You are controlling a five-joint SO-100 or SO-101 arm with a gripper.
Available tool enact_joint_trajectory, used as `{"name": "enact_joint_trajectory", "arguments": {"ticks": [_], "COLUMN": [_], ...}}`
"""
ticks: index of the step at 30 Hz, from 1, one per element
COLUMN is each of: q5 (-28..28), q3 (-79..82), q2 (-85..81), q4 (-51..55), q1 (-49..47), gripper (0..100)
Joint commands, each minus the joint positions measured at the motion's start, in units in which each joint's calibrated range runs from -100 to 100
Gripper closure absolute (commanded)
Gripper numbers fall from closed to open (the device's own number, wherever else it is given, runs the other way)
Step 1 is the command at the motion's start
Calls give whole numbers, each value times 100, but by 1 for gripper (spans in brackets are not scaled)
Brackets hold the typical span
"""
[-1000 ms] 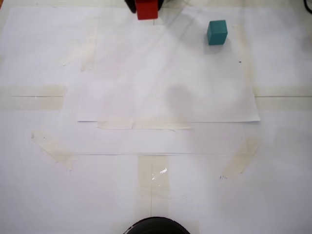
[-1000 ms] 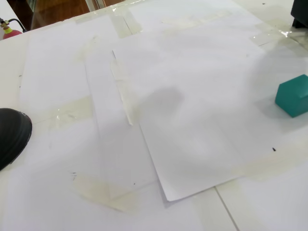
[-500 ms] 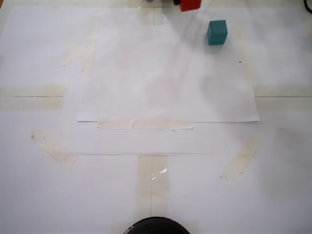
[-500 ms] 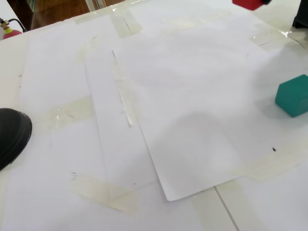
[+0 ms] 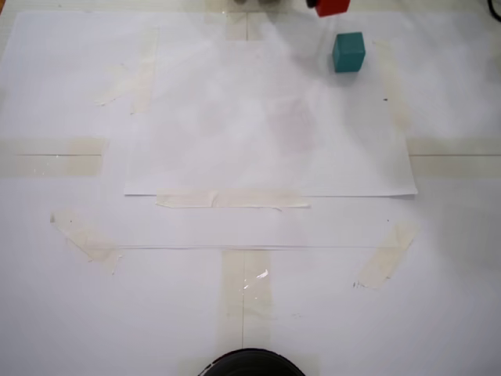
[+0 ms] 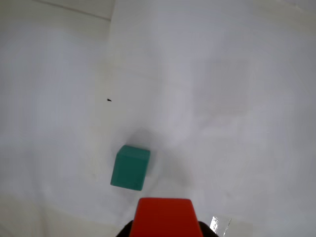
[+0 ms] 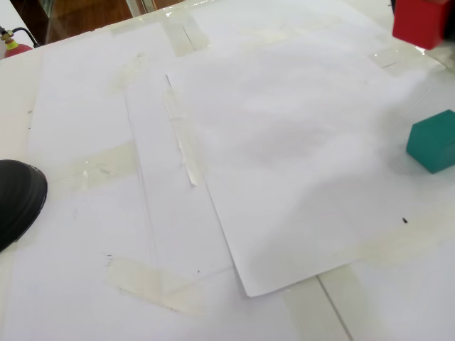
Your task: Put the red cube on the top of the blue cube.
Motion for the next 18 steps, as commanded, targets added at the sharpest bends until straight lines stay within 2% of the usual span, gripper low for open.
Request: {"name": "enact_joint_trajectory", "arguments": {"ticks": [1,13,18], "q5": [-195,-752,-806], "q3": [9,336,799], "q2": [-375,-546,-761], "q4": [-158,-337,-598], "q1": [-282,-857,-948], "gripper": [91,91,91]}}
